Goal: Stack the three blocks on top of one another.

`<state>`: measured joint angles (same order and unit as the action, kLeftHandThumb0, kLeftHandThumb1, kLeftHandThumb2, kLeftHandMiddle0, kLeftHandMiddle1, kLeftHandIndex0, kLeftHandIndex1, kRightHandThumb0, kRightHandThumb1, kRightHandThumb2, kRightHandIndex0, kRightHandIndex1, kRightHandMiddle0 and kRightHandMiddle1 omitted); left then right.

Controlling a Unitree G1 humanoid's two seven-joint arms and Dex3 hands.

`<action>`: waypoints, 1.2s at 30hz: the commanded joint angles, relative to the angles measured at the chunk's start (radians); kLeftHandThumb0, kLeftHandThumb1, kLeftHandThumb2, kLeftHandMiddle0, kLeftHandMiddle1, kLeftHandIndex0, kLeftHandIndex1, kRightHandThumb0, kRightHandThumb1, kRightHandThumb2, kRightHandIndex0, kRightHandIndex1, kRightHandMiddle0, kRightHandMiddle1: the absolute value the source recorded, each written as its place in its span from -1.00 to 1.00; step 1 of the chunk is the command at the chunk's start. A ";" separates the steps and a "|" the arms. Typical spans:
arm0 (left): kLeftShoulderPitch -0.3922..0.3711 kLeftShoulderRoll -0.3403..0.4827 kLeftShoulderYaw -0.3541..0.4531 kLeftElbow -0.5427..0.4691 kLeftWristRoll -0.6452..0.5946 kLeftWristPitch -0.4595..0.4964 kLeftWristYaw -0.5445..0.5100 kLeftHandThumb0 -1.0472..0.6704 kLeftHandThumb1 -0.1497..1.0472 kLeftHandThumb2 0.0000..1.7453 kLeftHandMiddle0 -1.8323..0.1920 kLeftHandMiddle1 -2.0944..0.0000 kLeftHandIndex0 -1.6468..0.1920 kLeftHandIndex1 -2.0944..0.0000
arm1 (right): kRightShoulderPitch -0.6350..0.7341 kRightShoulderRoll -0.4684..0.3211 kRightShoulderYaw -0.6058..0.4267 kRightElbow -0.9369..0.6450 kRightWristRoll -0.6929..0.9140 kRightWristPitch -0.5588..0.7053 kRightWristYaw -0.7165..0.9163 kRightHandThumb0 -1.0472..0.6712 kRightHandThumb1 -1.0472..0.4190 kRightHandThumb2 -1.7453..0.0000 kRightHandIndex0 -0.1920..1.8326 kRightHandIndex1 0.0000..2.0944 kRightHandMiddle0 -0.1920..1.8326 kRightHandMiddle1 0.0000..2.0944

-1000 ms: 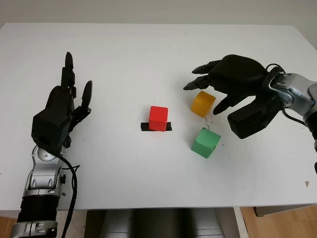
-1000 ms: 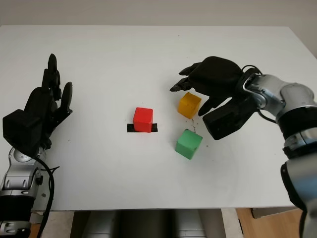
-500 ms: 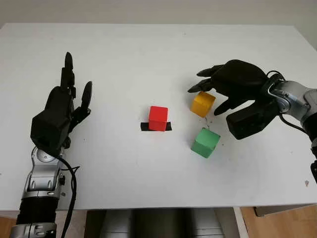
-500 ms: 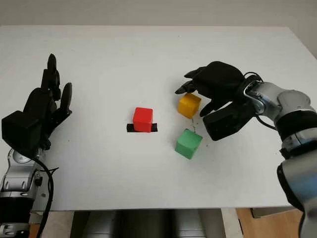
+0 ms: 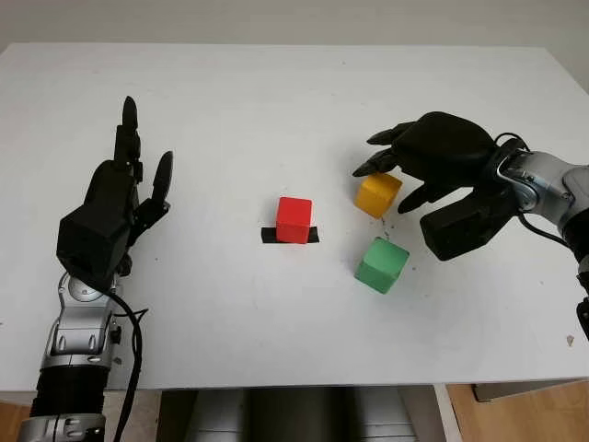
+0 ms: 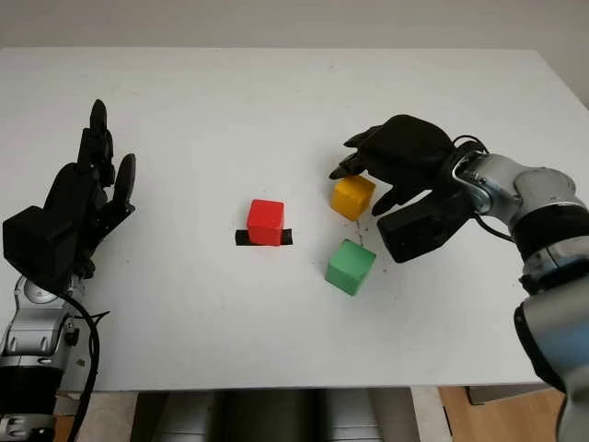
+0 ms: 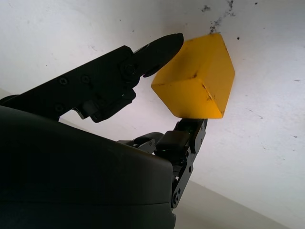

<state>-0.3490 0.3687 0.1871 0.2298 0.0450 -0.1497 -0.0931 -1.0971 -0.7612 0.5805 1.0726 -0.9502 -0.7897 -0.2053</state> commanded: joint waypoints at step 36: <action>-0.012 0.039 -0.047 0.055 0.116 -0.026 0.044 -0.68 1.00 -0.29 0.95 0.96 0.66 0.82 | 0.083 0.142 -0.380 -0.146 0.637 0.450 0.594 -0.20 -0.87 0.93 -0.49 -0.98 -0.52 0.36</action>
<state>-0.3551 0.3999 0.1424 0.2857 0.1610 -0.1714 -0.0535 -1.0229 -0.6275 0.2209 0.9699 -0.3336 -0.3675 0.3759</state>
